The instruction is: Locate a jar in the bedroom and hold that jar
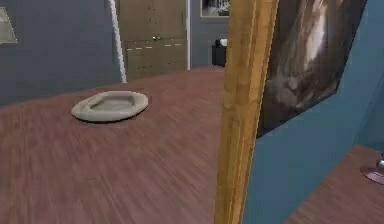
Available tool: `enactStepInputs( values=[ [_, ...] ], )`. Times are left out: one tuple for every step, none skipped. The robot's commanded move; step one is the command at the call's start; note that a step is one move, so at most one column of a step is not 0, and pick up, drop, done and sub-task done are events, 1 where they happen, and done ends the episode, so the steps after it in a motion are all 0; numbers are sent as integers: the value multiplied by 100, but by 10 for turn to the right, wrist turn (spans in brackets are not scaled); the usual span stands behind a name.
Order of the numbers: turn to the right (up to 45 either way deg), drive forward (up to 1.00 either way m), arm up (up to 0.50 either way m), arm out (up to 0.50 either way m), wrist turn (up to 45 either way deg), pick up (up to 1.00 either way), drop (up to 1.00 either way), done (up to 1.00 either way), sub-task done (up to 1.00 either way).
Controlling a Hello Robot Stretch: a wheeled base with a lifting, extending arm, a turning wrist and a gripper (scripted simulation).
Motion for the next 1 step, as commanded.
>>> enactStepInputs(
  values=[
    [-360, 0, 0, 0, 0, 0, 0, 0, 0]
  ],
)
